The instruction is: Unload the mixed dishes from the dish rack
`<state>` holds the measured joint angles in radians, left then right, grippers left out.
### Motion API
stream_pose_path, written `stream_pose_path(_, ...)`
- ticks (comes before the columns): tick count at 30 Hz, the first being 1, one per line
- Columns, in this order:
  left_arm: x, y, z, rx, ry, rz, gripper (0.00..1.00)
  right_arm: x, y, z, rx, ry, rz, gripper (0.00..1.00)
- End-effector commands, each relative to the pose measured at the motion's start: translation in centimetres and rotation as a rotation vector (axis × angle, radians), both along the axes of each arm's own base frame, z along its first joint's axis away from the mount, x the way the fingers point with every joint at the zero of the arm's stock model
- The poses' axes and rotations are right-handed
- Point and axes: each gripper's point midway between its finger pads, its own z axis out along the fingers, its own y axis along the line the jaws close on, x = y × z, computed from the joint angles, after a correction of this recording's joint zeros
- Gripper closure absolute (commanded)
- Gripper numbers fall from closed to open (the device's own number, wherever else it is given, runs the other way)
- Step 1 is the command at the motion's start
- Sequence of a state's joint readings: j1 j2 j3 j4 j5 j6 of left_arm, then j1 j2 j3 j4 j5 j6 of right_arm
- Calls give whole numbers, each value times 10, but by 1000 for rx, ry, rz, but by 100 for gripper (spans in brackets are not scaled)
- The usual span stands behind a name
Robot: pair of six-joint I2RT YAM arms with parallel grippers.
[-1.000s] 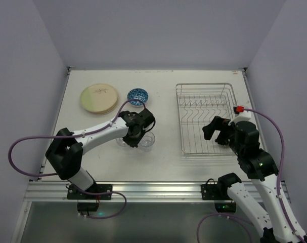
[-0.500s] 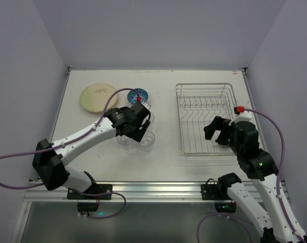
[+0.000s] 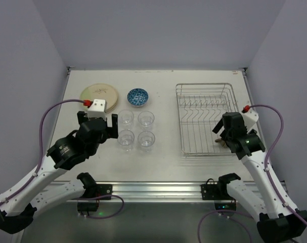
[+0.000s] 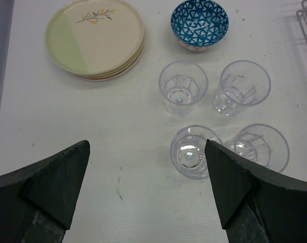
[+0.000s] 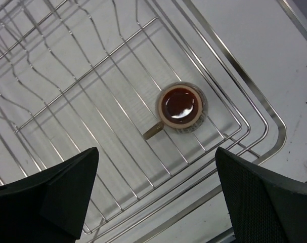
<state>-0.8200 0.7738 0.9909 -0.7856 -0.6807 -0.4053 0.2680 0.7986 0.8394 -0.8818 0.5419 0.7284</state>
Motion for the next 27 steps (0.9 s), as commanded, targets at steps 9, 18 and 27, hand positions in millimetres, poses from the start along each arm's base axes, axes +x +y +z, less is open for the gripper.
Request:
stream_pose_path(9,1,-5,-28,-9,-1,-25,0,11,-27,-28,24,42,-238,1)
stream_pose_path(18,-6,-10,-18,-57,-44,-75,0,22,-30,-68,10,129,-290,1)
stream_pose_path(27,-9,-19,-19,-54,-40,-118,0,38,-32,-72,-4,131,-276,5)
